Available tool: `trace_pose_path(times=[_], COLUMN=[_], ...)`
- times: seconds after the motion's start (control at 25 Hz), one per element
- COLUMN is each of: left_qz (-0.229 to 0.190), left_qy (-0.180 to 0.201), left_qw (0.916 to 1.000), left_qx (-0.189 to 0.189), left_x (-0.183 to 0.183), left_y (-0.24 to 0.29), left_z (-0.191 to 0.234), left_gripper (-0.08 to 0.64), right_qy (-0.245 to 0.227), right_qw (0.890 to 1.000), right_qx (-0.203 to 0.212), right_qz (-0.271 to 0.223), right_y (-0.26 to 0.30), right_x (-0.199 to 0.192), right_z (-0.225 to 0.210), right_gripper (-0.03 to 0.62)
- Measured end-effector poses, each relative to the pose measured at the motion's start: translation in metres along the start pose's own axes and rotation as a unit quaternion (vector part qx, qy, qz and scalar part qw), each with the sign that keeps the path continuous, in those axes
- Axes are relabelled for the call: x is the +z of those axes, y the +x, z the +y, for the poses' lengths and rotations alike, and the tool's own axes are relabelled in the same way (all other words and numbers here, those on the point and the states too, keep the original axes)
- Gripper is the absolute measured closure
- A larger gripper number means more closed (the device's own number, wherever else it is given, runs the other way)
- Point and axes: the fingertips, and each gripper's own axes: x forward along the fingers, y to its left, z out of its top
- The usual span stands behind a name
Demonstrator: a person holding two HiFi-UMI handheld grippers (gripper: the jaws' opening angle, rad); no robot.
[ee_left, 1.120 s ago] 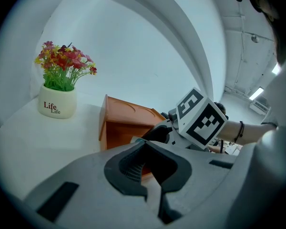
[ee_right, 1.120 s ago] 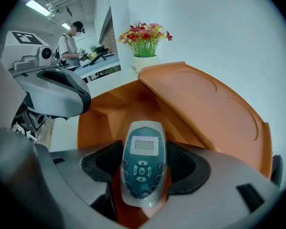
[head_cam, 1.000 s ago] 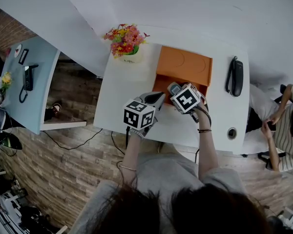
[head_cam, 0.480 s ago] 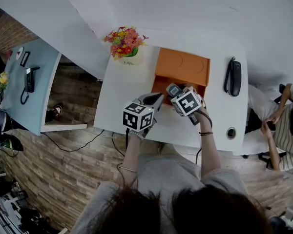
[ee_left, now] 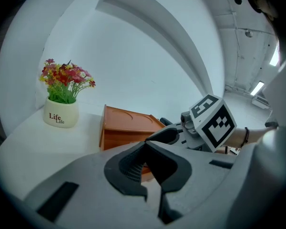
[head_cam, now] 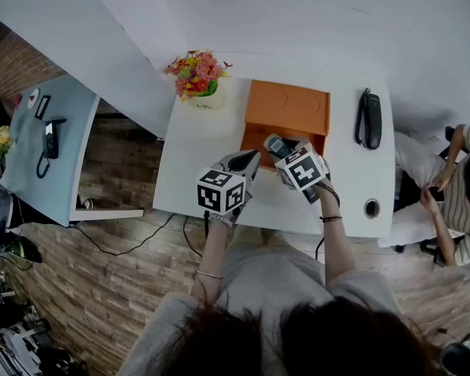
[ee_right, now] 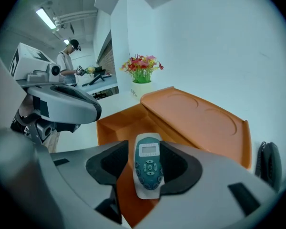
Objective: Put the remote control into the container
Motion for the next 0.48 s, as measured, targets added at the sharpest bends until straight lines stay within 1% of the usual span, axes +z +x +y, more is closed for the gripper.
trace_pose_path(times=[0.08, 0.12, 0.32, 0.44, 0.48], left_qz=[-0.003, -0.005, -0.018, -0.023, -0.025], left_qy=[0.007, 0.011, 0.028, 0.04, 0.044], left_qw=[1.0, 0.9999, 0.9994, 0.9988, 0.9986], left_qx=[-0.003, -0.005, -0.011, -0.012, -0.013], left_x=[0.002, 0.004, 0.013, 0.017, 0.018], left_y=[-0.001, -0.001, -0.002, -0.003, -0.003], left_z=[-0.003, -0.004, -0.01, -0.013, -0.014], left_gripper=[0.557, 0.557, 0.557, 0.557, 0.557], right_qy=[0.013, 0.018, 0.043, 0.05, 0.052], right_qw=[1.0, 0.999, 0.996, 0.994, 0.993], right_qx=[-0.009, -0.012, -0.008, -0.011, -0.011], right_qz=[-0.023, -0.033, -0.075, -0.098, -0.106], right_y=[-0.007, -0.011, -0.029, -0.038, -0.041], right_x=[0.004, 0.007, 0.018, 0.025, 0.028], right_z=[-0.002, -0.002, 0.001, 0.002, 0.003], right_gripper=[0.448, 0.475, 0.519, 0.563, 0.568])
